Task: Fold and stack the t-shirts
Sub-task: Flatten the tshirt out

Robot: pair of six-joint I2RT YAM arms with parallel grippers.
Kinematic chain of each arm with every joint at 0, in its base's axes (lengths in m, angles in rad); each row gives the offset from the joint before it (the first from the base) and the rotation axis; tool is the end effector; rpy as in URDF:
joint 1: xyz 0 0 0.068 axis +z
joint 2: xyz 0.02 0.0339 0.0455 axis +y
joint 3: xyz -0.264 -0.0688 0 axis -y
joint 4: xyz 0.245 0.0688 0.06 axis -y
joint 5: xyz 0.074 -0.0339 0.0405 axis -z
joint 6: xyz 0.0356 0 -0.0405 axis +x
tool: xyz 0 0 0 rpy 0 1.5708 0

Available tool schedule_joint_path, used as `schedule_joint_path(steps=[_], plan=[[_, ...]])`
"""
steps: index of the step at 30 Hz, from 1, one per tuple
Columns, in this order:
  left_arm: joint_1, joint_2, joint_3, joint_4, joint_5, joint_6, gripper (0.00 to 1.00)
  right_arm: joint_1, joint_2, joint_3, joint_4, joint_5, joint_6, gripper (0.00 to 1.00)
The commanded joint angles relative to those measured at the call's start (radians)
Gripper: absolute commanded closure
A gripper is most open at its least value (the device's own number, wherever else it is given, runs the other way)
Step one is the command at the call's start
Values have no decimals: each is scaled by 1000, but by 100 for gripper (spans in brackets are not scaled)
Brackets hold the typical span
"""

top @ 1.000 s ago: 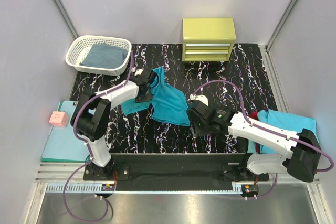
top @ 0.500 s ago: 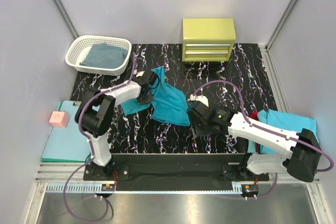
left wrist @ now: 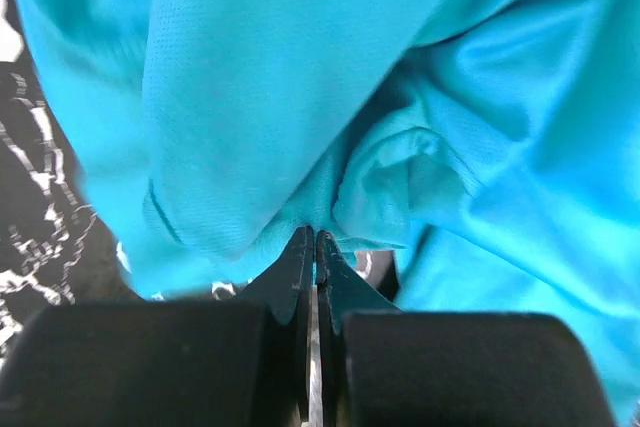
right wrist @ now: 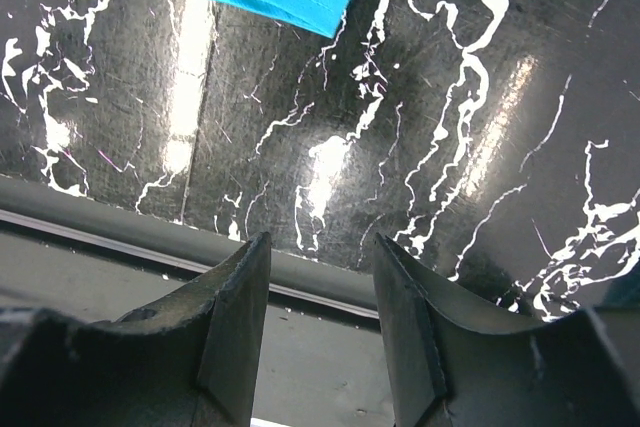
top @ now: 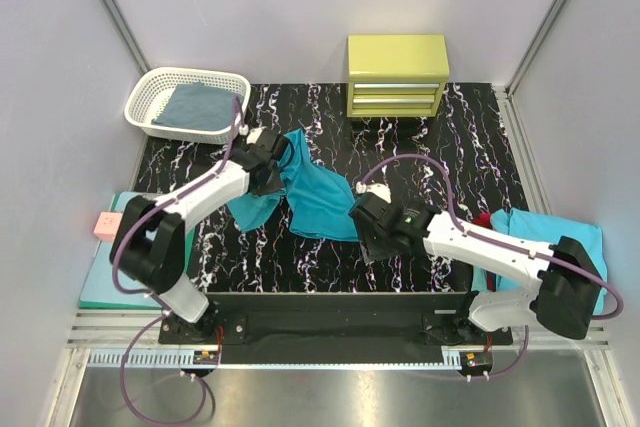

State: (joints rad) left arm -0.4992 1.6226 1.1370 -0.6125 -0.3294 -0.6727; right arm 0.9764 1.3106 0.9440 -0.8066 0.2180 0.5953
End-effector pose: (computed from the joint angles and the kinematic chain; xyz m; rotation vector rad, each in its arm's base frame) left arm 0.2929 -0.1466 0.2200 -0.3252 2.5521 0.0136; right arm 0.1433 0.1982 0.2365 -0.4535 2.6658 0.1762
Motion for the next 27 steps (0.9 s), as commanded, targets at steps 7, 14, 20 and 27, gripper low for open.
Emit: schedule_joint_path(steps=[7, 14, 20, 27], plan=[[-6, -151, 99, -101, -63, 53, 100, 5, 59, 56, 89, -29, -2, 48], [-6, -173, 115, -115, -59, 64, 100, 4, 72, 56, 132, -49, 4, 47], [-9, -214, 173, -159, -39, 61, 100, 5, 182, 113, 236, -104, -2, 45], [-9, -257, 346, -254, -53, 93, 100, 5, 295, 206, 294, -144, -17, 44]])
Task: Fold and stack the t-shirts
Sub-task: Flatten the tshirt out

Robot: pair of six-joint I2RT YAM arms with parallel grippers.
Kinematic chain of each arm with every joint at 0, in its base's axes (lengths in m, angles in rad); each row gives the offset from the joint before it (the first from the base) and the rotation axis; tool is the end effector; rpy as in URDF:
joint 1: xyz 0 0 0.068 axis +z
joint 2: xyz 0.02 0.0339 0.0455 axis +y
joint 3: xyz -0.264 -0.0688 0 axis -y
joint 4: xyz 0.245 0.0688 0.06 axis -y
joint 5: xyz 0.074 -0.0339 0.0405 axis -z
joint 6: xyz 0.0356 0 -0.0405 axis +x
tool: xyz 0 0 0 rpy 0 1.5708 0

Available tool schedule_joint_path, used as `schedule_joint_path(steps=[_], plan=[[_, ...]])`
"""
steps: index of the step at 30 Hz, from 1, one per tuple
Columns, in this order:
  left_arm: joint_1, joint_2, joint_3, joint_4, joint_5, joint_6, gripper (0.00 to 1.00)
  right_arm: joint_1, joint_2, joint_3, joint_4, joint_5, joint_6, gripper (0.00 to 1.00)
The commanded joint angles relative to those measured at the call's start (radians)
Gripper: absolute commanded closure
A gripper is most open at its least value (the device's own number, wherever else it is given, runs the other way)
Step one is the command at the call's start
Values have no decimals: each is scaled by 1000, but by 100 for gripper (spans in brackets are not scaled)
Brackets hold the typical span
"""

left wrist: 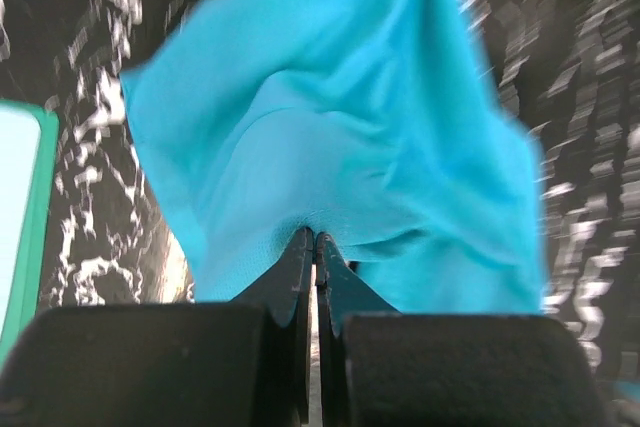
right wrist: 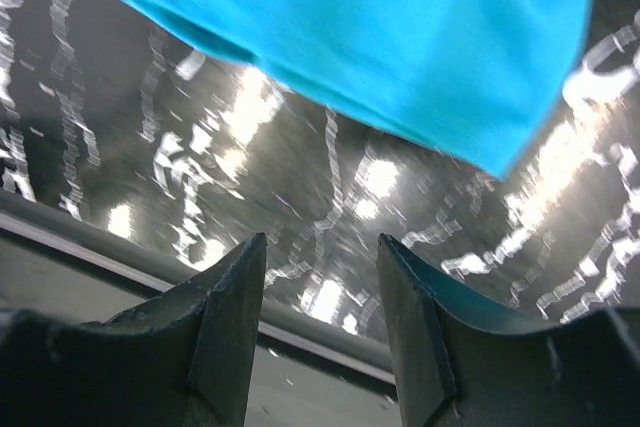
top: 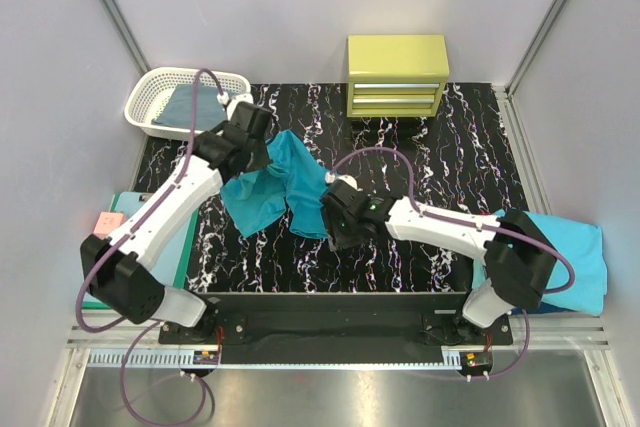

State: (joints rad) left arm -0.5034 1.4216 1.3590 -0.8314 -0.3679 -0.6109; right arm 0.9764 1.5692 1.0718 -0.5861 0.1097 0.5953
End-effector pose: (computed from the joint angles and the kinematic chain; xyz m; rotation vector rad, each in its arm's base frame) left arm 0.2656 -0.1317 0.3355 -0.2836 2.3695 -0.0671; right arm 0.1795 0.2586 0.2167 -0.4747 2.6555 0.3697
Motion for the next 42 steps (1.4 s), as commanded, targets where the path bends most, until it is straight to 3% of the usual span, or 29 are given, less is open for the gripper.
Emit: schedule_joint_path(steps=[1, 21, 29, 35, 42], plan=[[-4, -56, 165, -57, -13, 34, 100, 5, 49, 102, 80, -44, -22, 44], [-6, -81, 198, -83, -17, 68, 100, 58, 388, 393, 104, -127, -84, 43], [-6, -87, 183, -84, -8, 71, 100, 58, 453, 422, 103, -116, -65, 44], [-6, -92, 172, -83, -5, 74, 100, 58, 463, 404, 101, -13, -54, 49], [-6, -99, 154, -83, -3, 76, 100, 59, 457, 395, 92, 113, -48, 47]])
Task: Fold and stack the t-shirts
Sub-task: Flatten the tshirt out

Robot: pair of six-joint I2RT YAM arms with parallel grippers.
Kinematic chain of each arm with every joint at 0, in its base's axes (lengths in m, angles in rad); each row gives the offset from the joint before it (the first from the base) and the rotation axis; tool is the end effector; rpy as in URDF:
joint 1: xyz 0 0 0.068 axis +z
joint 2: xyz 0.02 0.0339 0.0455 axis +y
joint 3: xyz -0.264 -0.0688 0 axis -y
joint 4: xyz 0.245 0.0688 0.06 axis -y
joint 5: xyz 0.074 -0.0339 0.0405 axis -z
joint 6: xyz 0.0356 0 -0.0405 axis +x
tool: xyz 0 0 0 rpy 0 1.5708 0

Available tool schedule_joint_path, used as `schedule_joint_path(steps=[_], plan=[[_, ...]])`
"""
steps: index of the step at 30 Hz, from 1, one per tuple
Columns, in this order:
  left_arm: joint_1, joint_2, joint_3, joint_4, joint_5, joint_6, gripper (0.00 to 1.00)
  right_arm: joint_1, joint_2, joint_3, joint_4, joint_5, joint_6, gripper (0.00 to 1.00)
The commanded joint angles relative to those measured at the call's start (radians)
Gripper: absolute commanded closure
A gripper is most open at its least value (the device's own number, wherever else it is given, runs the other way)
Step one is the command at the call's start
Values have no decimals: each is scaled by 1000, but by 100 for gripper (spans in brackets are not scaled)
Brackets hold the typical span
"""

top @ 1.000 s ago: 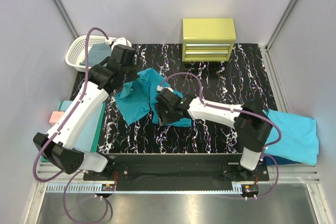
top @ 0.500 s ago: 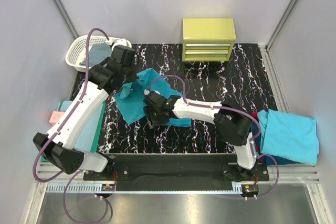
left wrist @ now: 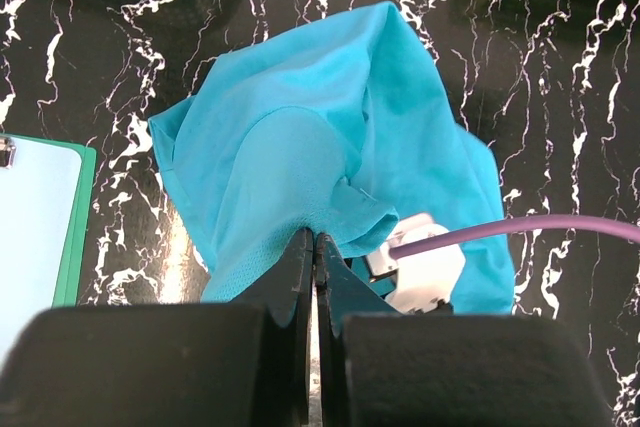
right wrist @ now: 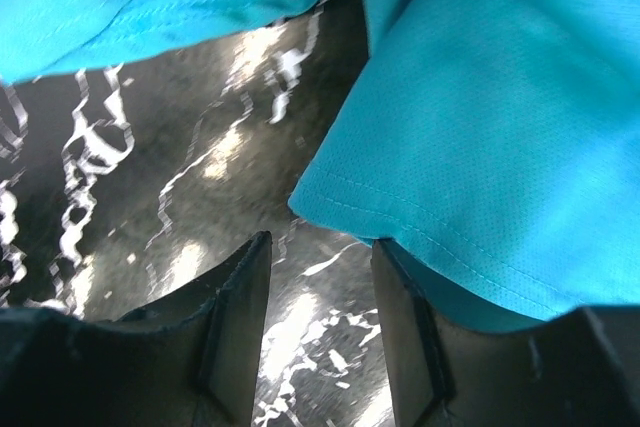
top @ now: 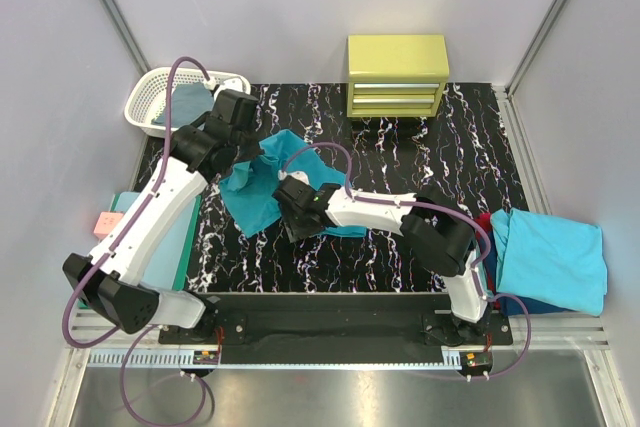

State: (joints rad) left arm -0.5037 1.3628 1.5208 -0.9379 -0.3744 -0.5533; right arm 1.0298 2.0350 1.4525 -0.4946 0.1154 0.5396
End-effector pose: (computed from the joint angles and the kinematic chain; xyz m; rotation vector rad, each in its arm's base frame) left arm 0.2464 -0.1209 0.3943 -0.2367 2.2743 -0.1069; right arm 0.2237 0.3644 0.1686 -0.6144 2.6178 0.3688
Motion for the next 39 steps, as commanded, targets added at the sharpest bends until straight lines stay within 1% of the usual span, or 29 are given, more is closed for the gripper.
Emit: schedule_joint_path(steps=[1, 2, 3, 4, 6, 9, 10, 11, 13, 14, 16, 17, 18, 19, 20, 21, 24, 27, 28, 30, 39], plan=[[-6, -44, -10, 24, 3, 18, 100, 4, -4, 16, 1, 113, 10, 48], [-6, -45, -10, 24, 3, 18, 100, 3, 7, 17, -4, 116, 11, 50], [-6, -47, -13, 24, 3, 19, 100, 1, 13, 22, -12, 122, 17, 54], [-6, -51, -14, 22, 0, 21, 100, 0, 17, 22, -18, 128, 25, 56], [-6, -56, -19, 22, 0, 21, 100, -2, 21, 13, -24, 145, 40, 57], [-6, -65, -27, 24, -3, 23, 100, -4, 13, -4, -30, 180, 57, 67], [-6, -68, -28, 24, -3, 24, 100, -5, 11, -6, -33, 188, 57, 69], [-6, -70, -28, 22, -3, 24, 100, -7, 10, -9, -42, 199, 62, 74], [-6, -71, -31, 22, -1, 21, 100, -5, 4, -14, -50, 228, 65, 80], [-6, -71, -33, 24, -1, 21, 100, -4, -7, -18, -56, 239, 71, 88], [-6, -71, -33, 24, 0, 23, 100, -5, -22, -33, -58, 263, 79, 97], [-6, -71, -33, 22, 2, 23, 100, -5, -47, -43, -58, 273, 86, 100], [-6, -71, -33, 24, 2, 23, 100, -5, -59, -56, -58, 277, 89, 100], [-6, -70, -33, 22, 3, 24, 100, -5, -73, -61, -56, 280, 91, 95], [-6, -70, -34, 22, 2, 23, 100, -5, -94, -66, -56, 282, 91, 88], [-6, -65, -36, 24, 2, 21, 100, -5, -101, -72, -53, 274, 88, 69], [-6, -59, -39, 25, 8, 16, 100, -5, -125, -70, -45, 264, 69, 49], [-6, -54, -40, 27, 14, 12, 100, 3, -131, -54, -41, 257, 51, 41], [-6, -54, -40, 27, 15, 12, 100, 6, -130, -46, -39, 254, 40, 37], [-6, -54, -39, 27, 15, 13, 100, 7, -113, -17, -36, 250, 25, 34], [-6, -65, -39, 25, 26, 10, 100, 7, 30, 111, -41, 248, -30, 34]])
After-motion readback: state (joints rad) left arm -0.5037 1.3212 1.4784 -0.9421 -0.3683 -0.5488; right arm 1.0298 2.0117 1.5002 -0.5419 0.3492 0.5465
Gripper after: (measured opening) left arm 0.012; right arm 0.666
